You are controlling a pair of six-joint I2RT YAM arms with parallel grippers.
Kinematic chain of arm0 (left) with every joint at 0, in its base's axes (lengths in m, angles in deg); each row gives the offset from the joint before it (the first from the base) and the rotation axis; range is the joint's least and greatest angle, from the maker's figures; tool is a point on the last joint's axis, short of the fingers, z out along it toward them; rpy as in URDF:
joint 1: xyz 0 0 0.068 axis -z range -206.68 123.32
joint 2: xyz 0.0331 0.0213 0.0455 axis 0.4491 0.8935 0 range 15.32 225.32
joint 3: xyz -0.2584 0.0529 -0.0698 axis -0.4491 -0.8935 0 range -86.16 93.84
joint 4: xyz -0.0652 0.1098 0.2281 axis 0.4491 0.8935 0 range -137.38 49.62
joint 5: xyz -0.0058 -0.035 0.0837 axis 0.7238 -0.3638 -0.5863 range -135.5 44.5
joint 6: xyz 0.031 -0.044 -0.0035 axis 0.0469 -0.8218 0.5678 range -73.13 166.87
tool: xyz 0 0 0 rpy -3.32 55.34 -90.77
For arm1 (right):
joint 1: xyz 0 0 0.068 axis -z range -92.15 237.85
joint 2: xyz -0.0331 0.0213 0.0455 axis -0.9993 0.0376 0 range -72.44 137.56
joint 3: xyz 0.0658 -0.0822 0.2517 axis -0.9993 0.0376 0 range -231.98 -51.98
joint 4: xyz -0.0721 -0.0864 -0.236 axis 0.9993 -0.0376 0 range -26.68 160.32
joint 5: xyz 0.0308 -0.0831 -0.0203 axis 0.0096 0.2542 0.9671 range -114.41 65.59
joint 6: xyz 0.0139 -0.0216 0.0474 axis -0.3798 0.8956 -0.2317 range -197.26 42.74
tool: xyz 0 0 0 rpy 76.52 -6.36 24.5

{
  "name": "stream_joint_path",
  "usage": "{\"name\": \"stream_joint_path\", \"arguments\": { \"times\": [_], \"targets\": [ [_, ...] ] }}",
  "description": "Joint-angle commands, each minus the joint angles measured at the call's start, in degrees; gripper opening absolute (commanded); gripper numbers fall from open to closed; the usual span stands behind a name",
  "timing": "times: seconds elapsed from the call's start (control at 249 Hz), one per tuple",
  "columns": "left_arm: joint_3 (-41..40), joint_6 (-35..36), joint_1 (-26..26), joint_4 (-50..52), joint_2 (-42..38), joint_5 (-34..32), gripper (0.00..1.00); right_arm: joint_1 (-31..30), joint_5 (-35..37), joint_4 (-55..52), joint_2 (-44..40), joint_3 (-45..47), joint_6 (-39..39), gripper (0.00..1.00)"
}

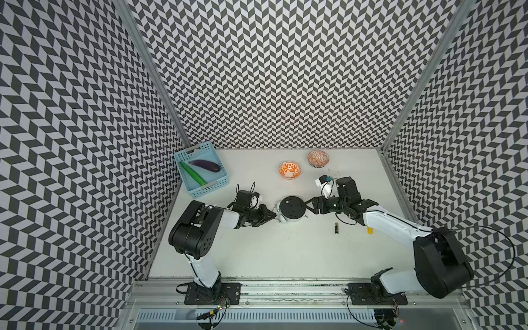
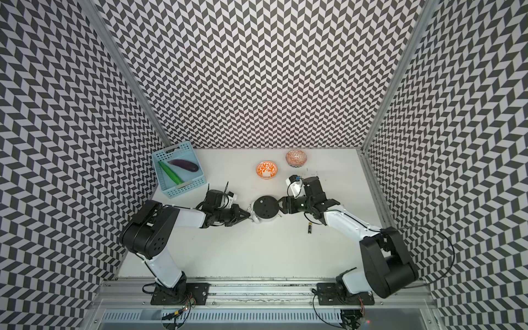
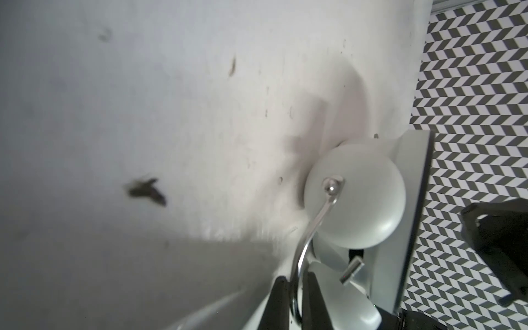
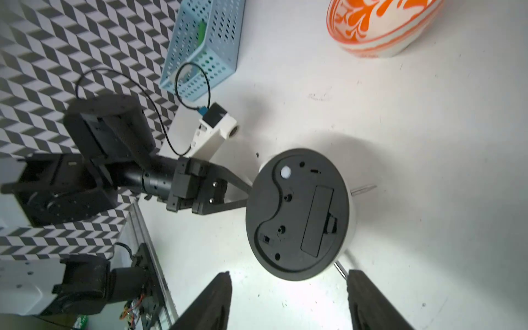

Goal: Remove the battery from the alarm
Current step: Adjust the alarm at the center of the board.

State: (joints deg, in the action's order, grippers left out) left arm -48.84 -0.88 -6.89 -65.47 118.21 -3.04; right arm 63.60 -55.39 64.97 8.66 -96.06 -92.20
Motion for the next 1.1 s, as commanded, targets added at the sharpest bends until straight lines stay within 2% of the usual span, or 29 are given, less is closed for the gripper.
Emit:
{"name": "stream_joint_path", "arguments": {
  "times": [0.0,0.12,0.265,0.393,0.557,0.645,0.741,0.922,0.99,1.094],
  "targets": [
    [0.9,-4.7,0.4,-6.8,2.4,4.7,0.00,-3.1,5.9,3.7,-2.6,1.9,5.3,0.71],
    [1.2,-5.8,0.4,-2.2,-3.3,3.0,0.00,-9.5,16.0,6.9,-4.5,4.3,10.3,0.75],
    [2.0,-6.2,0.4,9.5,-12.6,-1.4,0.00,-19.9,34.1,10.4,-5.3,5.7,17.6,0.79],
    [1.4,-9.2,0.5,12.7,-18.6,-2.5,0.00,-29.2,47.1,22.0,-6.1,11.5,23.6,0.81],
    [1.2,-12.9,1.2,13.4,-23.6,-2.5,0.00,-37.5,58.6,34.8,-1.7,14.9,28.9,0.84],
    [1.3,-14.5,2.3,13.6,-25.8,-3.7,0.00,-39.8,62.0,40.2,2.5,14.7,29.1,0.90],
    [1.6,-15.6,3.2,14.1,-26.9,-4.4,0.00,-41.0,66.3,45.2,7.6,13.9,29.3,0.90],
    [1.7,-17.1,4.2,15.0,-28.7,-4.1,0.00,-41.8,75.7,57.2,16.5,12.8,34.5,0.90],
    [1.3,-18.2,5.1,14.7,-29.5,-4.5,0.00,-41.8,75.4,59.2,18.3,12.0,35.2,0.86],
    [-0.1,-20.8,6.5,13.0,-31.1,-4.7,0.00,-41.8,72.9,60.2,19.3,11.6,33.1,0.73]
  ]
}}
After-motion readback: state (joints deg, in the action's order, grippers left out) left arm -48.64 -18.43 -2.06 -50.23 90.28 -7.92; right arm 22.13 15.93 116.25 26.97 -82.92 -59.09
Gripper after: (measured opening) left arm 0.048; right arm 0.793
